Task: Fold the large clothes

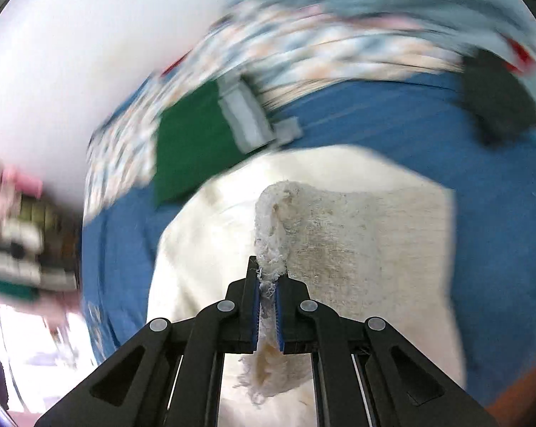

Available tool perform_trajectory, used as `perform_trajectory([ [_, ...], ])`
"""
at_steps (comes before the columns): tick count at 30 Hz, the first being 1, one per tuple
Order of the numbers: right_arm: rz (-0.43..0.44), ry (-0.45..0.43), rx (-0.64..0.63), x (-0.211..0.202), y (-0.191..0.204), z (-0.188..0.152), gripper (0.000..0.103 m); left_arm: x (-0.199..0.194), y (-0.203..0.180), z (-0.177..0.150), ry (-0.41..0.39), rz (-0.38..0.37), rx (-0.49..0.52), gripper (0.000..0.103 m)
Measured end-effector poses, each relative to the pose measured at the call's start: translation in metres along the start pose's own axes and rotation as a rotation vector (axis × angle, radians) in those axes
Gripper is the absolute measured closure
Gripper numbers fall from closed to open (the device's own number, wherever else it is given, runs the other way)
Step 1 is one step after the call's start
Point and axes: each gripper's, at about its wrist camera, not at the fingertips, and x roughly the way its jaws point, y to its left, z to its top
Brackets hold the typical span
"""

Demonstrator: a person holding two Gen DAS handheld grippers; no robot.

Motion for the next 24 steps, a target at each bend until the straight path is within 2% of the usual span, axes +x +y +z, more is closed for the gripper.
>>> perform_trajectory([
  [4, 0.036, 0.127, -0.167, 0.121, 0.118, -0.029, 0.096, 0.019, 0.033, -0.007, 0.007, 0.054, -0.045, 0.000],
  [6, -0.001, 0.159, -0.256, 0.177, 0.164, -0.042, 0.096, 0.028, 0.044, -0.012, 0.023, 0.072, -0.055, 0.000],
  [8, -0.015, 0.258, -0.348, 0.232, 0.196, -0.062, 0.094, 0.036, 0.050, -0.019, 0.050, 0.081, -0.060, 0.000],
  [9, 0.013, 0.337, -0.356, 0.260, 0.201, -0.072, 0.090, 0.037, 0.053, -0.021, 0.059, 0.079, -0.063, 0.000],
  [11, 0.126, 0.437, -0.322, 0.278, 0.189, -0.082, 0.086, 0.038, 0.058, -0.026, 0.077, 0.072, -0.072, 0.000],
  [12, 0.165, 0.438, -0.299, 0.273, 0.181, -0.079, 0.079, 0.038, 0.060, -0.028, 0.086, 0.068, -0.077, 0.000],
  [13, 0.173, 0.416, -0.289, 0.260, 0.171, -0.078, 0.066, 0.038, 0.062, -0.030, 0.097, 0.057, -0.083, 0.000],
  [15, 0.157, 0.355, -0.271, 0.221, 0.134, -0.070, 0.052, 0.038, 0.063, -0.036, 0.121, 0.036, -0.092, 0.000],
  [16, 0.131, 0.332, -0.260, 0.205, 0.114, -0.067, 0.050, 0.038, 0.062, -0.037, 0.132, 0.023, -0.095, 0.000],
  [17, 0.064, 0.296, -0.243, 0.181, 0.084, -0.063, 0.050, 0.038, 0.061, -0.039, 0.140, 0.010, -0.098, 0.000],
  [19, -0.102, 0.241, -0.211, 0.147, 0.029, -0.055, 0.049, 0.037, 0.057, -0.043, 0.146, -0.004, -0.092, 0.000],
  [20, -0.169, 0.227, -0.191, 0.134, 0.014, -0.053, 0.049, 0.036, 0.052, -0.044, 0.143, -0.008, -0.082, 0.000],
  [21, -0.257, 0.226, -0.144, 0.124, -0.028, -0.051, 0.049, 0.035, 0.048, -0.045, 0.141, -0.007, -0.074, 0.000],
  [24, -0.325, 0.284, 0.012, 0.126, -0.117, -0.047, 0.049, 0.034, 0.040, -0.048, 0.158, -0.011, -0.076, 0.000],
])
